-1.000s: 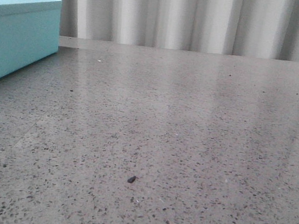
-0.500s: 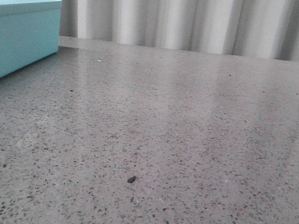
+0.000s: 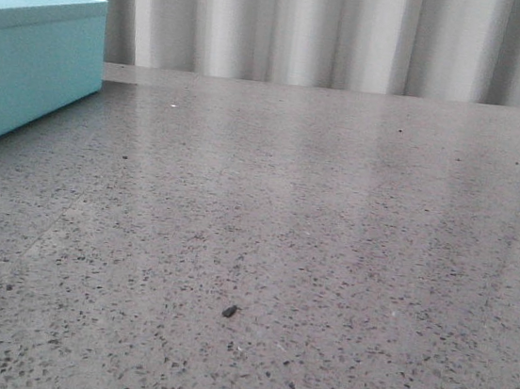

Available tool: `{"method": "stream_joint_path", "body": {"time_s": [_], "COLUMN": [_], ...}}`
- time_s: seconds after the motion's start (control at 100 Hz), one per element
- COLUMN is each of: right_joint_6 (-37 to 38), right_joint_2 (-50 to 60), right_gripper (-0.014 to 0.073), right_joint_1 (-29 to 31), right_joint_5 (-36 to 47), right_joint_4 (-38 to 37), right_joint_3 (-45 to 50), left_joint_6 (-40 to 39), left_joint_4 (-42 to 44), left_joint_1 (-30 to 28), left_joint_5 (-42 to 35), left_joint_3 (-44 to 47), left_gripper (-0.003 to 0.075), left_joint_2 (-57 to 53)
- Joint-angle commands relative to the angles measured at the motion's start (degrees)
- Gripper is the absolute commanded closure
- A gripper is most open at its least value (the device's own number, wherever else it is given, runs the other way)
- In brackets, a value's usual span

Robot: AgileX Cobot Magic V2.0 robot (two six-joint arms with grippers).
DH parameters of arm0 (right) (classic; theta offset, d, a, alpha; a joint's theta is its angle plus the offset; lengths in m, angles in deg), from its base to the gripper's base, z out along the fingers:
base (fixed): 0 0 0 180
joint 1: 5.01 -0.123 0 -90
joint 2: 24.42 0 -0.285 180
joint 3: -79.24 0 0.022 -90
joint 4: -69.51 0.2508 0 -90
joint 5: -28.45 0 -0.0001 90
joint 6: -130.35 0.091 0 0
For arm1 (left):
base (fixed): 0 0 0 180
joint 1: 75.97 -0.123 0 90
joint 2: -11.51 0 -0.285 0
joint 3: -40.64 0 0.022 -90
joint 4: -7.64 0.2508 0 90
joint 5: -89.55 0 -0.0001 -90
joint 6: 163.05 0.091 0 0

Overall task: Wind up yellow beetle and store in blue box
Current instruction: 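Lower the car into the blue box and open the left gripper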

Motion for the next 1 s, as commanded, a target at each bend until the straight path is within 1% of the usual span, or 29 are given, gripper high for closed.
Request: {"method": "stream_joint_path", "body": {"time_s": [0.0,0.11,0.23,0.4,0.49,0.54,0.68,0.85,0.99], "right_joint_6": [-0.3,-0.3,-0.3,-0.3,-0.3,-0.3,-0.3,-0.3,-0.3], "right_joint_2": [-0.1,-0.1,-0.1,1.4,1.6,1.6,1.6,1.6,1.6], "right_gripper": [0.0655,0.0655,0.0655,0.0655,0.0655,0.0655,0.0655,0.0655,0.0655], "right_joint_1": [0.0,0.0,0.0,0.0,0.1,0.1,0.1,0.1,0.1], "right_joint_5": [5.0,8.0,14.0,29.6,34.4,36.2,36.2,38.1,37.7], "right_joint_4": [-2.9,-3.3,-3.5,-3.5,-3.5,-3.5,-3.5,-3.5,-3.5], "right_joint_3": [-0.2,3.1,7.9,16.2,19.3,20.5,21.4,21.4,21.4], "left_joint_6": [-2.3,-2.3,-2.3,-2.3,-2.3,-2.3,-2.3,-2.3,-2.3], "left_joint_4": [-2.7,-4.2,-4.2,-4.2,-4.2,-4.2,-4.2,-3.9,-3.7], "left_joint_1": [0.1,0.1,0.1,0.1,0.1,0.1,0.1,0.1,0.1], "left_joint_5": [1.5,1.3,-0.2,-0.9,-2.7,-4.5,-9.3,-17.8,-24.3], "left_joint_3": [-2.1,-2.1,-2.1,-1.8,0.4,2.5,10.4,23.4,34.1], "left_gripper": [0.0738,0.0741,0.0741,0.0741,0.0741,0.0741,0.0741,0.0741,0.0741], "left_joint_2": [-6.6,-11.1,-16.1,-23.4,-28.1,-31.0,-40.0,-53.0,-64.1]}}
